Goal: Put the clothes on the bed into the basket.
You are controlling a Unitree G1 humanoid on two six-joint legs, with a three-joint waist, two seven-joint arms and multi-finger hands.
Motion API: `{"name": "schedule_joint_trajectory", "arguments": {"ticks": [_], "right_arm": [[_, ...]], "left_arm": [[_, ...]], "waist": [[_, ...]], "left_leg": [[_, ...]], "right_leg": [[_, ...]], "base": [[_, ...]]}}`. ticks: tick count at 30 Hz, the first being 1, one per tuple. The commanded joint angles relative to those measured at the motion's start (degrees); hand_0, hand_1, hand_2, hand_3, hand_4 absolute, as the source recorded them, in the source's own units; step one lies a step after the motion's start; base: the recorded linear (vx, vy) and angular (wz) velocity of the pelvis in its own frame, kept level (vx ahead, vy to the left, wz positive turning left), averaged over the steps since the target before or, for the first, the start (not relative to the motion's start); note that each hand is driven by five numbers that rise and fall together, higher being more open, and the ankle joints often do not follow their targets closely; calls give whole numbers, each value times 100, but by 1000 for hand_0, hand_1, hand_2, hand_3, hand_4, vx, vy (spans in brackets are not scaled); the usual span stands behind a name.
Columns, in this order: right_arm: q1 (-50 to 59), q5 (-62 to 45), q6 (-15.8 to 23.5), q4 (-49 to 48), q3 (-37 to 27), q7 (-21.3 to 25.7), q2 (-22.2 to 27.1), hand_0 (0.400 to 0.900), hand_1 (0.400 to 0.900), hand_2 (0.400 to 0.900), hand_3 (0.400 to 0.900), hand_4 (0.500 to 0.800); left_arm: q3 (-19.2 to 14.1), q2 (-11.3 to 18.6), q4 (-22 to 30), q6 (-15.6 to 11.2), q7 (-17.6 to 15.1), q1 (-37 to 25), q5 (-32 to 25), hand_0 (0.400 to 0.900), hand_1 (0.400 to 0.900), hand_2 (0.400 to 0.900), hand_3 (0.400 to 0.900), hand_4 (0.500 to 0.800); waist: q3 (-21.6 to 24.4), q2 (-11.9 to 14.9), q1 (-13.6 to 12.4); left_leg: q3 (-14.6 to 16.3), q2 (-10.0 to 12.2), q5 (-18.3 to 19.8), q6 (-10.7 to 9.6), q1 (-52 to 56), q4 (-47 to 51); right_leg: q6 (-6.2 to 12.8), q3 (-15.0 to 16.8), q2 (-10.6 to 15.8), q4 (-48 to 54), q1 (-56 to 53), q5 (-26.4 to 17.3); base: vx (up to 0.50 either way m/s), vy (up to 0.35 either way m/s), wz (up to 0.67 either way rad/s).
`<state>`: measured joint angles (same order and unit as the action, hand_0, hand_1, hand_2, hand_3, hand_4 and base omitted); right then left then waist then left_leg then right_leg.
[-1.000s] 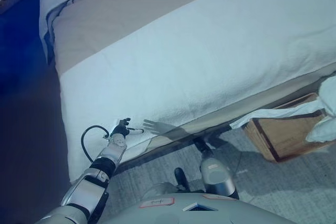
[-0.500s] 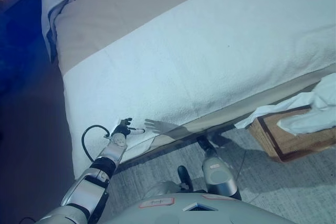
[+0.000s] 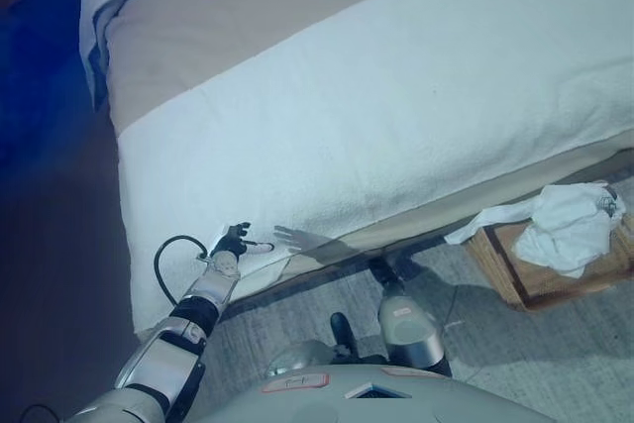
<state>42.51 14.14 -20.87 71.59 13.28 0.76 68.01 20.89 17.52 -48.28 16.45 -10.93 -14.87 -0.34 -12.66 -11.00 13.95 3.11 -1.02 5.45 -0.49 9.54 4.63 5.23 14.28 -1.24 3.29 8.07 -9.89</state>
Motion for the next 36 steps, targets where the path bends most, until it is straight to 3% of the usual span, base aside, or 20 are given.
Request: {"name": "schedule_joint_trajectory", "arguments": {"ticks": [1,3,5,6,7,8,9,11,12,13,16,17,18,19,20,21,22,26,30,36], "right_arm": [[-1129,-124,77,-847,-359,302,-453,900,900,900,900,800],[-1521,-119,-16,-1292,-692,319,-617,900,900,900,900,800],[-2563,-55,-118,-2553,-1418,541,-1319,900,900,900,900,800],[-3215,-71,-184,-3470,-1855,763,-2095,900,900,900,900,800],[-3258,-57,-197,-3503,-1893,753,-2110,900,900,900,900,800],[-3755,-41,-121,-4124,-2095,945,-2711,900,900,900,900,800],[-3805,-87,-102,-4204,-2111,1086,-2933,900,900,900,900,800],[-3736,-398,22,-4029,-1980,1296,-3330,900,900,900,900,800],[-3728,-406,29,-4020,-1972,1305,-3337,900,900,900,900,800],[-3823,-735,228,-3837,-1907,1291,-3541,900,900,900,900,800],[-3855,-988,453,-3432,-1653,1282,-3844,900,900,900,900,800],[-3851,-1228,573,-3050,-1449,1171,-4081,900,900,900,900,800],[-3849,-1229,575,-3047,-1447,1171,-4081,900,900,900,900,800],[-3767,-1427,703,-2434,-1150,962,-4317,900,900,900,900,800],[-3708,-1454,715,-2055,-1000,861,-4422,900,900,900,900,800],[-3680,-1463,740,-2020,-987,861,-4426,900,900,900,900,800],[-3616,-1295,761,-1387,-683,666,-4534,900,900,900,900,800],[-3584,-861,774,-613,-192,379,-4784,900,900,900,900,800],[-3671,-861,783,-301,-226,231,-4793,900,900,900,900,800],[-3693,-790,794,103,-148,100,-4753,900,900,900,900,800]], "left_arm": [[-85,425,364,-6,-108,178,196,900,900,900,900,800],[-124,464,442,40,-104,184,208,900,900,900,900,800],[-319,449,771,92,-155,205,191,900,900,900,900,800],[-480,469,1007,163,-211,163,201,900,900,900,900,800],[-460,478,1011,165,-211,163,200,900,900,900,900,800],[-648,479,1263,193,-235,205,246,900,900,900,900,800],[-670,473,1300,209,-265,219,242,900,900,900,900,800],[-725,476,1410,208,-344,273,173,900,900,900,900,800],[-727,485,1412,209,-345,274,172,900,900,900,900,800],[-835,544,1522,188,-355,424,113,900,900,900,900,800],[-907,549,1564,95,-350,551,57,900,900,900,900,800],[-963,532,1633,30,-318,662,-49,900,900,900,900,800],[-965,533,1634,30,-317,663,-49,900,900,900,900,800],[-955,504,1606,-52,-267,740,-58,900,900,900,900,800],[-958,497,1546,-77,-260,750,-68,900,900,900,900,800],[-966,504,1543,-84,-263,746,-70,900,900,900,900,800],[-965,461,1408,-120,-233,770,-49,900,900,900,900,800],[-1020,456,1359,-196,-200,854,22,900,900,900,900,800],[-1042,504,1356,-212,-135,849,91,900,900,900,900,800],[-875,459,1134,-192,-2,759,240,900,900,900,900,800]], "waist": [[666,321,-3],[666,412,-34],[519,519,39],[412,611,74],[421,629,48],[267,632,65],[222,648,27],[121,685,-93],[122,712,-88],[89,684,-199],[103,694,-268],[177,700,-371],[177,704,-372],[319,724,-559],[399,752,-665],[375,760,-667],[568,869,-840],[777,1028,-1017],[819,1150,-1019],[849,1178,-966]], "left_leg": [[-74,-534,868,464,160,-823],[-37,-596,859,503,128,-856],[-14,-712,791,585,99,-844],[13,-762,671,600,72,-779],[21,-771,662,600,71,-773],[127,-724,597,618,123,-698],[185,-704,565,619,143,-684],[352,-638,453,625,148,-640],[351,-655,431,624,140,-635],[527,-522,267,623,99,-503],[627,-404,97,604,37,-321],[741,-290,-15,605,-71,-205],[743,-294,-16,605,-69,-202],[955,-170,-119,579,-192,-63],[1009,-132,-70,528,-190,-23],[1092,-115,-147,543,-237,-39],[1163,-110,-83,476,-320,-22],[1442,1,-134,364,-588,-148],[1541,130,-327,241,-638,-154],[1396,231,-384,137,-590,-128]], "right_leg": [[375,14,-59,-897,891,-254],[415,61,-25,-881,895,-321],[537,120,42,-848,899,-532],[579,11,121,-785,921,-623],[581,23,127,-777,923,-631],[563,-412,257,-765,910,-526],[543,-617,330,-762,889,-506],[477,-1343,544,-866,892,-455],[473,-1338,560,-856,898,-473],[347,-2007,740,-1303,702,-62],[239,-2181,806,-1962,577,365],[131,-2277,847,-2279,298,712],[131,-2273,849,-2289,302,717],[67,-2451,971,-2354,-101,1058],[135,-2530,1038,-2244,-357,1239],[74,-2585,1031,-2197,-338,1143],[214,-2590,1081,-1608,-839,1233],[333,-2349,968,-317,-1166,964],[241,-2251,819,-145,-1172,871],[140,-2362,684,-78,-1275,947]], "base": [[-188,131,-16],[-151,92,-17],[-307,163,-32],[-314,134,-33],[-373,178,-75],[-225,105,-71],[-288,119,-101],[-178,27,-65],[-248,27,-69],[-254,7,-66],[-206,-20,-62],[-102,-30,-46],[-166,-76,-110],[-25,-81,-92],[-86,-92,-93],[-2,-137,-74],[-104,-165,-61],[-24,-154,-57],[-38,-177,-9],[-11,-109,15]]}}
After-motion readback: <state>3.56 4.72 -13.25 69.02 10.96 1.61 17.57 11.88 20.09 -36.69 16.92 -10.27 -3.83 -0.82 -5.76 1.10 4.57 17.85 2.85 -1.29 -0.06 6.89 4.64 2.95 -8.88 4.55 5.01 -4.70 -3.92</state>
